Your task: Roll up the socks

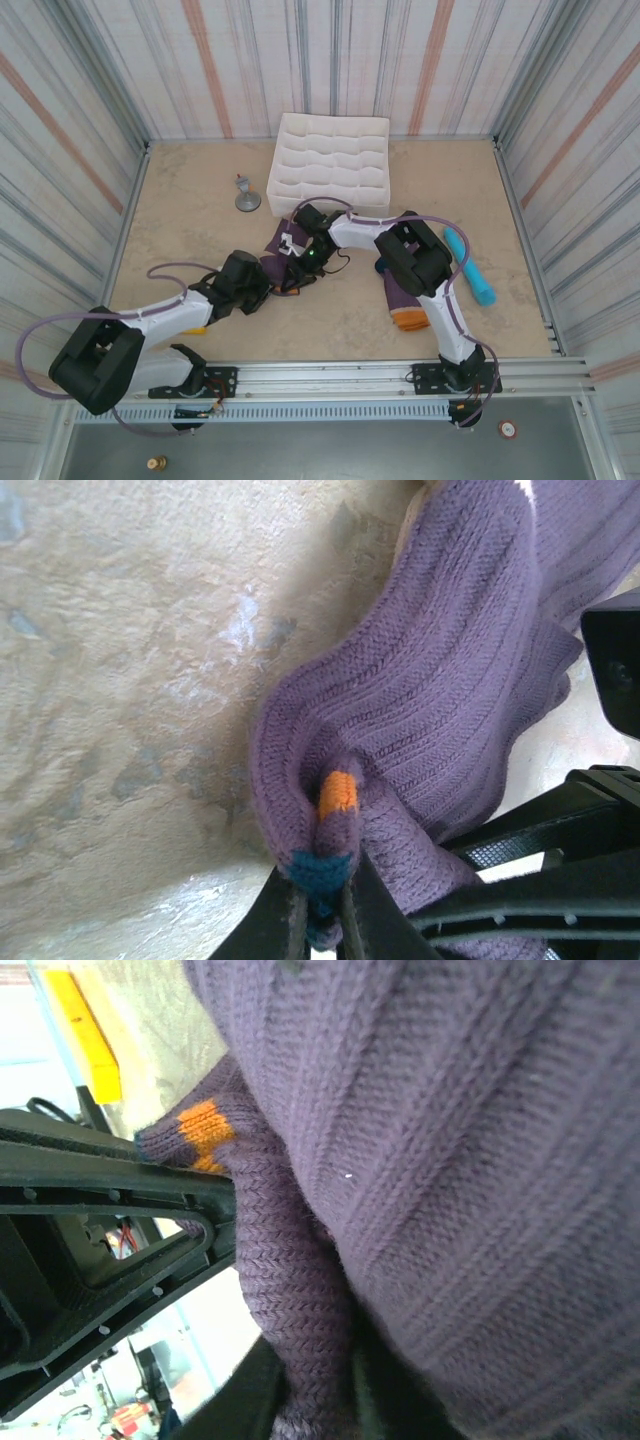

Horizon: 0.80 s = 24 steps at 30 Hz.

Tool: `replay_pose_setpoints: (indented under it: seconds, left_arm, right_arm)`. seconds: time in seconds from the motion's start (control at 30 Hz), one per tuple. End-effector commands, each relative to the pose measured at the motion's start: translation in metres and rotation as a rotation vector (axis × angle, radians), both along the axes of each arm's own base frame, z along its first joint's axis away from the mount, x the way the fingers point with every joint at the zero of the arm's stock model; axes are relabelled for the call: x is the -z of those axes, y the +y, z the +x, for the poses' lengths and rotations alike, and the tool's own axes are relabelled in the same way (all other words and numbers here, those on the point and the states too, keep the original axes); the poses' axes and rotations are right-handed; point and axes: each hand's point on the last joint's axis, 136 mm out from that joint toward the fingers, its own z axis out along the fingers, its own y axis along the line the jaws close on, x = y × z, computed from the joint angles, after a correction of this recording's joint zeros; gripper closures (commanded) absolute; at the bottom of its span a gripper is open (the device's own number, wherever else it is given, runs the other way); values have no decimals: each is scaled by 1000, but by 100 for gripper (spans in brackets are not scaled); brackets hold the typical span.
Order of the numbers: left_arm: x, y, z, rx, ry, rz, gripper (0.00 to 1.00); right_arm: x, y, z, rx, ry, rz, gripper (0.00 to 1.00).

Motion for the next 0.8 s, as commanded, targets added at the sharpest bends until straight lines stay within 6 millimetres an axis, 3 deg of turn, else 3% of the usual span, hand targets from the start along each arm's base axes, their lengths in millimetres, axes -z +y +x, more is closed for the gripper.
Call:
replay_pose_setpoints:
  seconds: [0.0,0.23,0.37,0.5,0.77]
  left_arm:
    - [14,15,-18,33,82,64,100]
    - [1,24,-23,107,106,28,100]
    - [-2,23,-25,161,118,-8,100]
    - [-4,23,-29,226,153,-15,100]
    - [-11,20,-29,310,203,-33,100]
  right_arm:
    - [9,-15,13,35,-122,-81,69]
    - [-26,-18,24,27,-367,-20,52]
    - [-38,-15,23,-10,-521,-6,50]
    - [-48,-10,14,-78,-726,-2,45]
    - [-53,8,-26,-295,-1196,-15,44]
